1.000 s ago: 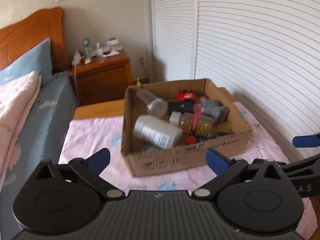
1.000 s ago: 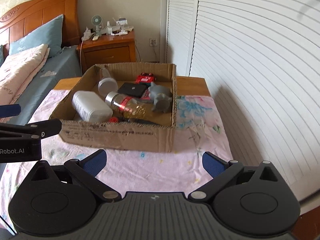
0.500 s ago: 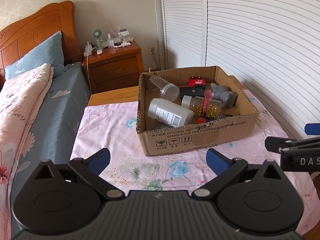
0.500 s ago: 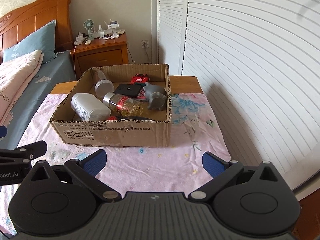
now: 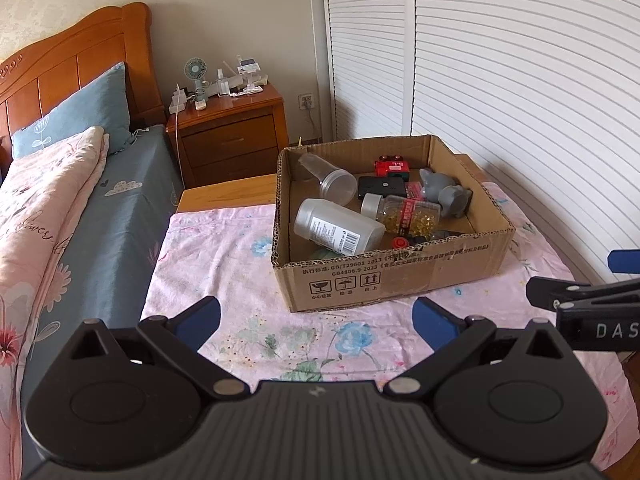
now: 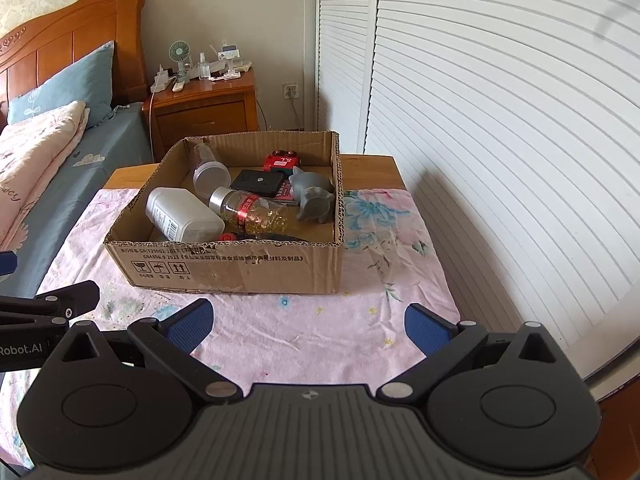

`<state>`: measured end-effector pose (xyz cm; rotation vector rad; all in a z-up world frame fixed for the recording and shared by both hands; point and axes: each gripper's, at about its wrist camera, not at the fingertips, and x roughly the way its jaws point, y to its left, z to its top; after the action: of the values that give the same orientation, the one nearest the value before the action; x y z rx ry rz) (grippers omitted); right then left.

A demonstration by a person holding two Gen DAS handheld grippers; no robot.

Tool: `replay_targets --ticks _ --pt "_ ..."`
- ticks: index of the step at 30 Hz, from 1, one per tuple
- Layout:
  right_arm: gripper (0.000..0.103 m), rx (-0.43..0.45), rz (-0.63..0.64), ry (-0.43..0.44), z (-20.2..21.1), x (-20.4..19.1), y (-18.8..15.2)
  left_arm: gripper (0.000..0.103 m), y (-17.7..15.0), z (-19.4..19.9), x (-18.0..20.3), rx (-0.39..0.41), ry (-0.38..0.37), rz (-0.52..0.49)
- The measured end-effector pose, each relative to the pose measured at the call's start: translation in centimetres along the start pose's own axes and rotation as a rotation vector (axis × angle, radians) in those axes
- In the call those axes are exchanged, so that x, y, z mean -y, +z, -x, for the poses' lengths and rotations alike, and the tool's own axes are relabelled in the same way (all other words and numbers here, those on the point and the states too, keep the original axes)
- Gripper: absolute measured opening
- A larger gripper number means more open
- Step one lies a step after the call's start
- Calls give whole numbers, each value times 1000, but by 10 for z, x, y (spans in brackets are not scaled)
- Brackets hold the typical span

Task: Organize rigid objects

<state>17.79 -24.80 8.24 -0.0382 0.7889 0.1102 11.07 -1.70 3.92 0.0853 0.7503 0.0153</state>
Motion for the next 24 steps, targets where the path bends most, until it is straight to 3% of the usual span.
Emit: replay_targets --ticks 24 --pt "103 2 1 -6 0 3 1 101 1 2 4 -1 5 -10"
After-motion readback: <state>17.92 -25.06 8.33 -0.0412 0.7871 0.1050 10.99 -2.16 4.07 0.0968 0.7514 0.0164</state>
